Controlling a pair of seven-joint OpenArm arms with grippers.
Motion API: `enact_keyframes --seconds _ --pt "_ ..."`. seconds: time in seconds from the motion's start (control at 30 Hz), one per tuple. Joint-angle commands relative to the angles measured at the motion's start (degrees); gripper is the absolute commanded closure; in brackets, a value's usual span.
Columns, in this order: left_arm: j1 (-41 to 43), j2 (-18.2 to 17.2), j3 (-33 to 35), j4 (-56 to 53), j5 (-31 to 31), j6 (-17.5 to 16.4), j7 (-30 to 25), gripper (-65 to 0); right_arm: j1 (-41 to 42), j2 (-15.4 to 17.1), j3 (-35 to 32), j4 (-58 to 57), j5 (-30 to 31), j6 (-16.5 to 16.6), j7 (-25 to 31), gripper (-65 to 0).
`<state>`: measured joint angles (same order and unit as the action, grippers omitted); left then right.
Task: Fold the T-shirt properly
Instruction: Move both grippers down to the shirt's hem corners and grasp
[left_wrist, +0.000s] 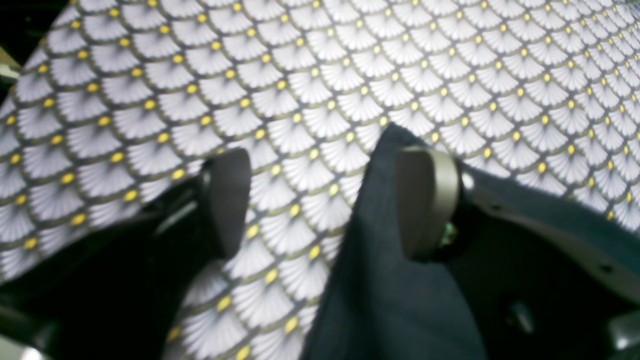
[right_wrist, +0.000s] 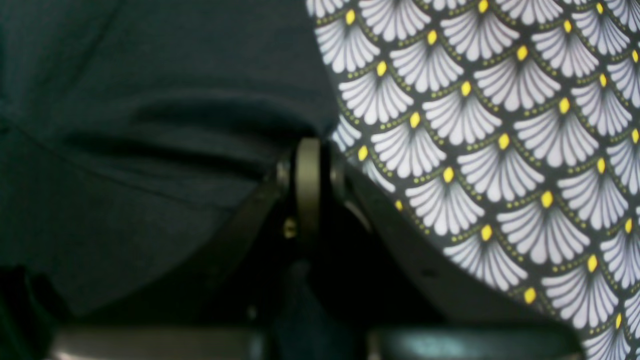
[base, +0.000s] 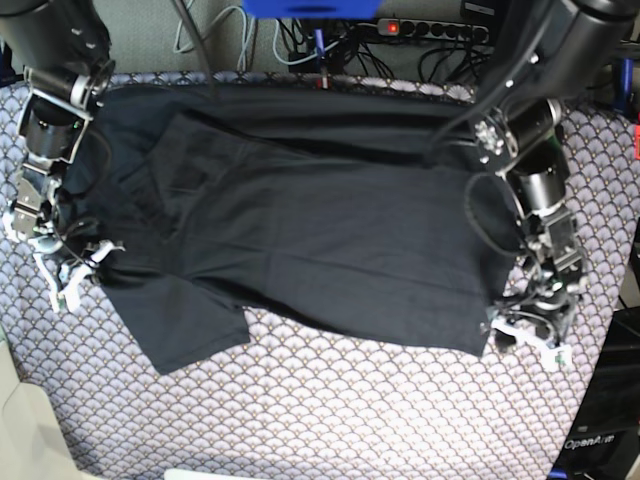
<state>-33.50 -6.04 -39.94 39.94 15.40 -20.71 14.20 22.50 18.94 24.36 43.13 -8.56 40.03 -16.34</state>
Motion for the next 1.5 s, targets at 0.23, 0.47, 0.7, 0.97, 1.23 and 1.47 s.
enact_keyframes --seconds 0.23,0.47,0.7,0.97,1.23,1.47 --pt "-4.5 -0.6 4.0 -7.7 -0.9 0.3 -7.0 -45.0 -0.7 0.8 0.0 0.5 -0.8 0.0 -1.5 0.0" --pt "-6.2 -0.5 6.0 -14.6 -1.0 2.1 -13.3 -45.0 -1.1 0.7 0.0 0.5 -0.8 0.0 -1.5 0.0" --pt "-6.5 -0.8 6.1 -16.7 -0.9 6.2 -13.5 -45.1 -1.1 0.8 0.0 0.5 -0.8 0.0 -1.5 0.0" --pt "-6.4 -1.5 6.1 -17.3 -0.9 6.2 -13.5 -45.0 -1.2 0.8 0.0 0.5 -0.8 0.0 -1.5 0.0" --pt "-6.3 -1.8 6.1 -22.8 -1.0 6.2 -13.6 -44.8 -1.2 0.9 0.0 0.5 -0.8 0.0 -1.5 0.0" --pt "-6.1 -1.6 6.1 -22.8 -1.0 5.9 -13.4 -27.3 -1.2 0.9 0.0 0.5 -0.8 0.0 -1.5 0.0"
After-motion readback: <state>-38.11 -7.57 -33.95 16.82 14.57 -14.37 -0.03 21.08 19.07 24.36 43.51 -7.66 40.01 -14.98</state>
